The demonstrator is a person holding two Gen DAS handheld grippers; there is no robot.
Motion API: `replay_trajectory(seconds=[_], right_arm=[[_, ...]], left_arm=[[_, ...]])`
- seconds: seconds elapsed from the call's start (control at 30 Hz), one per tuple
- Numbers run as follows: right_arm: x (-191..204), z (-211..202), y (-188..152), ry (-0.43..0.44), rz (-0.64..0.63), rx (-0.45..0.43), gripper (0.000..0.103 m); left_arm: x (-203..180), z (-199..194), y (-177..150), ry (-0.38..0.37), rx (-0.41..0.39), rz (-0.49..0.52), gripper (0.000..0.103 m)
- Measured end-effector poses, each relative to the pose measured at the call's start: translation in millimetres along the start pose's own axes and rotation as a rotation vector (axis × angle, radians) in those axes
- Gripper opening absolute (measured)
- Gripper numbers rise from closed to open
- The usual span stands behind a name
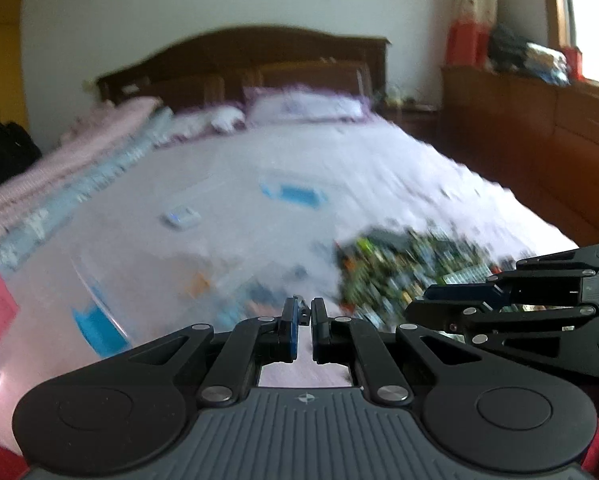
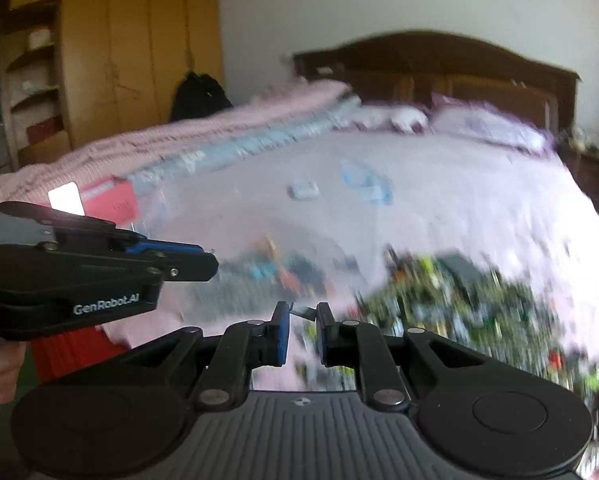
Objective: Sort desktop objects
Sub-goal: 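Carry both held bricks over the clear bin and open both grippers, then move both open grippers back over the brick pile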
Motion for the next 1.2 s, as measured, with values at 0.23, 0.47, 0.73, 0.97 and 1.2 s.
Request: replay_trajectory(seconds=[0.23,0.47,0.73,0.97,1.2], right_arm=[[9,24,79,0.038,-0.069,-0.06,0.015],[17,74,137,0.064,-0.104,-0.034,0.015],[15,103,151,0.085,-0.066,0.008,0.035],[7,76,132,0.072,-0.05,-0.008,0.045],[-11,29,100,0.054,0.013,-0.02,0.054]], left_arm=[[46,16,37,0.074,-0.011,-0.056,0.008],[84,48,61,0.127,0.024,-0.116,0.01],[91,50,58,0.135,0.029,-0.145,0.061],[72,40,55,0.111,0.015,-0.104,0.085],[44,18,42,0.094,0.003,-0.06,0.097]])
Point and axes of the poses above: each gripper's, at about its wrist camera, not at the fingertips, and z roughly the way its jaws point, x to its left, y to its top, the point moved 6 cm from there along z, roughly the way its jaws point, and after that the axes turned 11 degrees about x, right-handed, at the moved point
